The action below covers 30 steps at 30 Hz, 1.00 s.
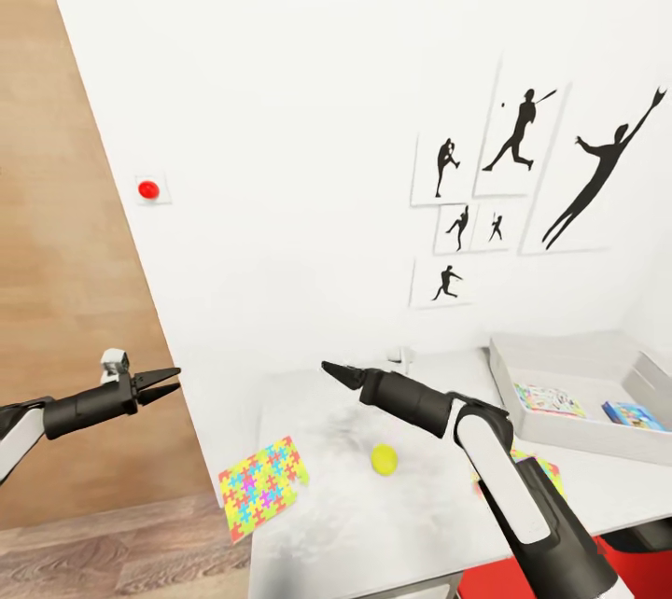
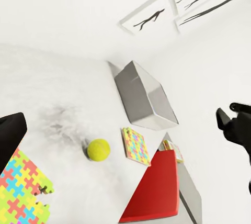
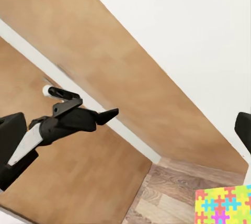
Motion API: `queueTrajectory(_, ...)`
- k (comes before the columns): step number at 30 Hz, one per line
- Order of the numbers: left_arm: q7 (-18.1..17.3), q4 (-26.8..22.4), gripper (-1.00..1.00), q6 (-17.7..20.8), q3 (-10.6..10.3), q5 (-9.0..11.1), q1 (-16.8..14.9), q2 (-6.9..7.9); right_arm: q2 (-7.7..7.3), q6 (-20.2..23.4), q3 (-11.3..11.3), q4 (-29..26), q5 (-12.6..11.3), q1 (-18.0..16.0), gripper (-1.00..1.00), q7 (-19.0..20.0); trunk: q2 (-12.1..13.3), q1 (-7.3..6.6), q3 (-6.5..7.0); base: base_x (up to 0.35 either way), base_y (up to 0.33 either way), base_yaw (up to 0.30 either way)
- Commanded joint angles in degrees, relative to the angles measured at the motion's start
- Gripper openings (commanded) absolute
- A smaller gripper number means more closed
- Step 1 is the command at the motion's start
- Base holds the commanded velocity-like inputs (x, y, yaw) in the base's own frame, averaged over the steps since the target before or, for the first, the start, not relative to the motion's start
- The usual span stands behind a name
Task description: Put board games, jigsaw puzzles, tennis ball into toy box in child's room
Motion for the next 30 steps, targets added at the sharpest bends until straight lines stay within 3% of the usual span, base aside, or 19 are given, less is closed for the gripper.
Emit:
queueTrajectory(1,0.0,0.0,1.00,0.4,-0.2,0.4,-0.1,-0.01,0.00,0.8,-1.7,0.0,-0.3,0.0,1.00,2.0,-0.1,0.04,-0.10,0.000,0.000,0.000)
queueTrajectory(6,0.0,-0.1,1.00,0.4,-0.3,0.4,-0.1,-0.27,0.02,2.9,-5.4,0.0,-1.8,0.1,1.00,7.4,-0.1,0.04,-0.03,0.000,0.000,0.000)
queueTrajectory(12,0.0,-0.1,1.00,0.4,-0.2,0.4,-0.1,-0.17,0.39,3.3,-6.3,0.0,-2.4,0.6,1.00,11.5,-0.1,0.04,-0.02,0.000,0.000,0.000)
queueTrajectory(30,0.3,0.0,1.00,0.3,-0.5,0.4,-0.1,-0.53,0.91,2.7,-6.2,0.7,-2.0,0.8,1.00,12.0,-0.1,0.04,-0.02,0.000,0.000,0.000)
